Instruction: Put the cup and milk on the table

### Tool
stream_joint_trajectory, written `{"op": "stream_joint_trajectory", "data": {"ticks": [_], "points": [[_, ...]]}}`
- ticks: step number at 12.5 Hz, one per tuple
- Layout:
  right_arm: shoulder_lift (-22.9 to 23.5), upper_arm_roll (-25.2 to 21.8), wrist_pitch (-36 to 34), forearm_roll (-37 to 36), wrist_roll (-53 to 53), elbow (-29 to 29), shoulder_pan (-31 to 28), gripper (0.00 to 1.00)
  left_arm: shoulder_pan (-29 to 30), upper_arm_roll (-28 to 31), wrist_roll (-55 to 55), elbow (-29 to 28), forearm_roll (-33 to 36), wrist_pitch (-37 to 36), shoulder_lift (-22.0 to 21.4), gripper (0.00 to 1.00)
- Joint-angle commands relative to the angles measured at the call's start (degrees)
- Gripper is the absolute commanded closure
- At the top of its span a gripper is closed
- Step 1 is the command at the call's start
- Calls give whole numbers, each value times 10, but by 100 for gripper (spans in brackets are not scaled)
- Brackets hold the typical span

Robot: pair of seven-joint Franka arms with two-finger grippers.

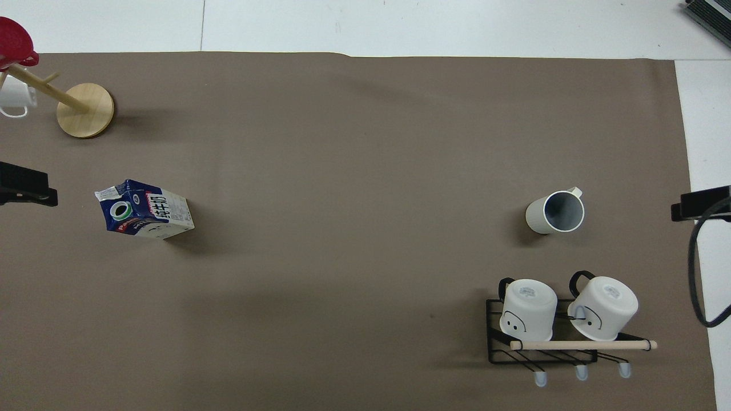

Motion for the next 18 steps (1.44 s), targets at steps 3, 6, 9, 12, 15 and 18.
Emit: {"op": "stream_joint_trajectory", "data": {"ticks": [3, 6, 9, 12, 15, 18], "points": [[-7, -1, 16, -1, 5, -14, -3, 0, -5, 5, -4, 12, -1, -14, 2, 0], [-9, -1, 19, -2, 5, -16, -3, 0, -5, 5, -4, 12, -1, -14, 2, 0], [-8, -1, 19, -1, 4, -14, -3, 0, -5, 5, -5, 12, -1, -14, 2, 0], [-7, -1, 11, 5, 2, -10, -2, 0, -5, 5, -4, 12, -1, -14, 2, 0], [-8, -2, 15, 5, 1, -13, -3, 0, -5, 5, -4, 12, -1, -14, 2, 0], [-9, -2, 17, 5, 4, -14, -3, 0, -5, 5, -4, 12, -1, -14, 2, 0]]}}
